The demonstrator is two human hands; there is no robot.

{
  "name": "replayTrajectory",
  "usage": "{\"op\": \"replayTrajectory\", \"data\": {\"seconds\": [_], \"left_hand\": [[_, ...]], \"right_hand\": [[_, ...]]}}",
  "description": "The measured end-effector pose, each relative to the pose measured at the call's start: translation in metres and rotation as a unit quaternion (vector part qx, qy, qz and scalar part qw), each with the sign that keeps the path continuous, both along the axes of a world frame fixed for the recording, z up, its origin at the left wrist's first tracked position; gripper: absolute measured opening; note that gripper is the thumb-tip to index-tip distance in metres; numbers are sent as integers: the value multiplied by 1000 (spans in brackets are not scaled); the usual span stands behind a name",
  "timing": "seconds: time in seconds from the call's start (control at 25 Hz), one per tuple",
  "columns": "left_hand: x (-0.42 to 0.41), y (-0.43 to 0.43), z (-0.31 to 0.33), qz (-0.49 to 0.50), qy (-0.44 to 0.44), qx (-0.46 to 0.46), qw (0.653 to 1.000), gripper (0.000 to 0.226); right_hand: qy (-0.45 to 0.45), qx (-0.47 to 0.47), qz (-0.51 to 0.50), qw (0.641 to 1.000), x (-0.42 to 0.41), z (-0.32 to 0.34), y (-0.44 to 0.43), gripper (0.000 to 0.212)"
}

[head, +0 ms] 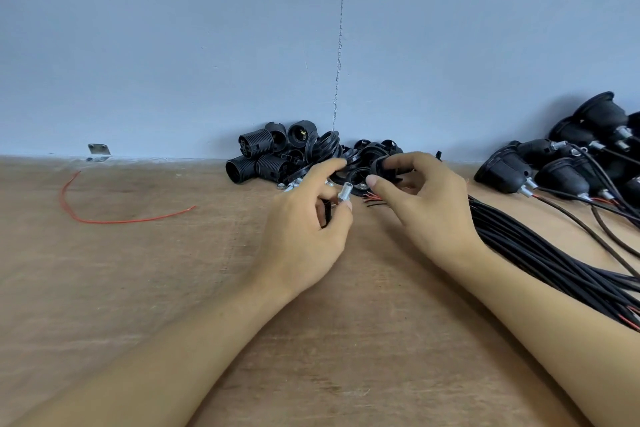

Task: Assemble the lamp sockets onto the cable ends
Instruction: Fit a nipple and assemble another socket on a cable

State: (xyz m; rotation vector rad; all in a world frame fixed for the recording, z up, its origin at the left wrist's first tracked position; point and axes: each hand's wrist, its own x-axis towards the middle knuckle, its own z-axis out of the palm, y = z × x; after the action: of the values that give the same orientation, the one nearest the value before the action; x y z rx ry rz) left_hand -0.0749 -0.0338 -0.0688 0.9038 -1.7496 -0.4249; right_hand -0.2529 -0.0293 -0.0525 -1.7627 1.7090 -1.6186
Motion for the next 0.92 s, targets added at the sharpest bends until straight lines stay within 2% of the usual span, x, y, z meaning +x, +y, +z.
{"op": "replayTrajectory", "data": {"seconds": [0.08,0.16,0.2,0.28,0.4,0.72,0.92], "left_hand": [[0,-1,2,-10,43,31,999,35],[1,0,4,-10,85,45,995,23],[1,1,5,-9,104,46,993,17],[1,2,6,-9,122,54,991,13],[3,4,7,-17,105,54,993,9],[4,3,10,-32,145,68,987,19],[5,-1,7,-57,142,107,982,14]], "right_hand": [[-156,52,103,981,2,2,-1,32],[-305,103,225,920,1,6,-1,36],[-343,130,269,891,0,7,-1,35],[-364,186,330,851,-2,10,2,37],[-378,231,374,815,-4,9,5,37],[-397,235,393,795,-3,7,6,39],[-375,232,381,812,-7,7,5,36]]}}
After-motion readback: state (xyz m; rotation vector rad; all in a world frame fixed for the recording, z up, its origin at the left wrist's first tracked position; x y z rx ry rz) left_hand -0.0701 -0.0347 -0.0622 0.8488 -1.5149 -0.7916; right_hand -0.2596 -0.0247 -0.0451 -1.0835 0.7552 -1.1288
